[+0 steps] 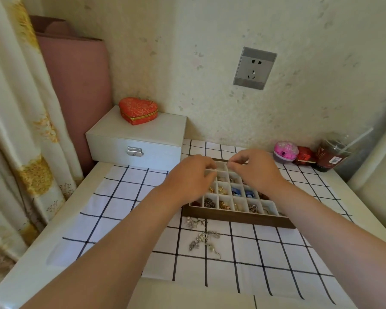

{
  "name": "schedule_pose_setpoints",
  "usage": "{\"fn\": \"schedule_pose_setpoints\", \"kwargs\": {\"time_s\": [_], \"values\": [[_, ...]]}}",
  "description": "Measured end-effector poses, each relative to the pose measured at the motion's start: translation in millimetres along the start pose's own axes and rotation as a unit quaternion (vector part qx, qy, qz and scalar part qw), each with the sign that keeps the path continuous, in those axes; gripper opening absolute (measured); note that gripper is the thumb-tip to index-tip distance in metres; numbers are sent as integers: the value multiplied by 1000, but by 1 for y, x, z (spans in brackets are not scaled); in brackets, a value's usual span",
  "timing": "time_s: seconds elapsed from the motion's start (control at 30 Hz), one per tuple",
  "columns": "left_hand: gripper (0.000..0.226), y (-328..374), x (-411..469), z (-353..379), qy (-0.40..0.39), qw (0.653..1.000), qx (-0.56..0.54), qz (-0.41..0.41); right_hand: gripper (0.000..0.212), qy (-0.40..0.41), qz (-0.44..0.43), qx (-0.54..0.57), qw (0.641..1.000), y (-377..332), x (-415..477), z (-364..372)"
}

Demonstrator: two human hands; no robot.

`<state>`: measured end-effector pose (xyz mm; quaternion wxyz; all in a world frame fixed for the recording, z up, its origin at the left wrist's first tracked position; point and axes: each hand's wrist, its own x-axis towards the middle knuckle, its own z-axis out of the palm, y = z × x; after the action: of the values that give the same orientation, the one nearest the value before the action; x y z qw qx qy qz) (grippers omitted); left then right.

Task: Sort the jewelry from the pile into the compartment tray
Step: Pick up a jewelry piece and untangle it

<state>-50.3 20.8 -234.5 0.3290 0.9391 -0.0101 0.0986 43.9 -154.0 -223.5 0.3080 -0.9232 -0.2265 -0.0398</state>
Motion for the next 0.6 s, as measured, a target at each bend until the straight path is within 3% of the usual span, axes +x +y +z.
{"fn": "schedule_pose_setpoints", "kwargs": {"time_s": [0.13,0.37,0.5,0.6], "values": [[44,-10,10,17,4,987,136,88,9,-34,-19,-90,995,4,23,8],[64,-20,18,24,-39,991,126,24,23,-133,-51,-191,971,-2,40,14],[65,-23,18,27,-58,988,140,19,26,-108,-50,-162,980,-2,33,6],[64,-23,18,27,-63,988,143,18,32,-134,-71,-199,968,-4,26,7]]}}
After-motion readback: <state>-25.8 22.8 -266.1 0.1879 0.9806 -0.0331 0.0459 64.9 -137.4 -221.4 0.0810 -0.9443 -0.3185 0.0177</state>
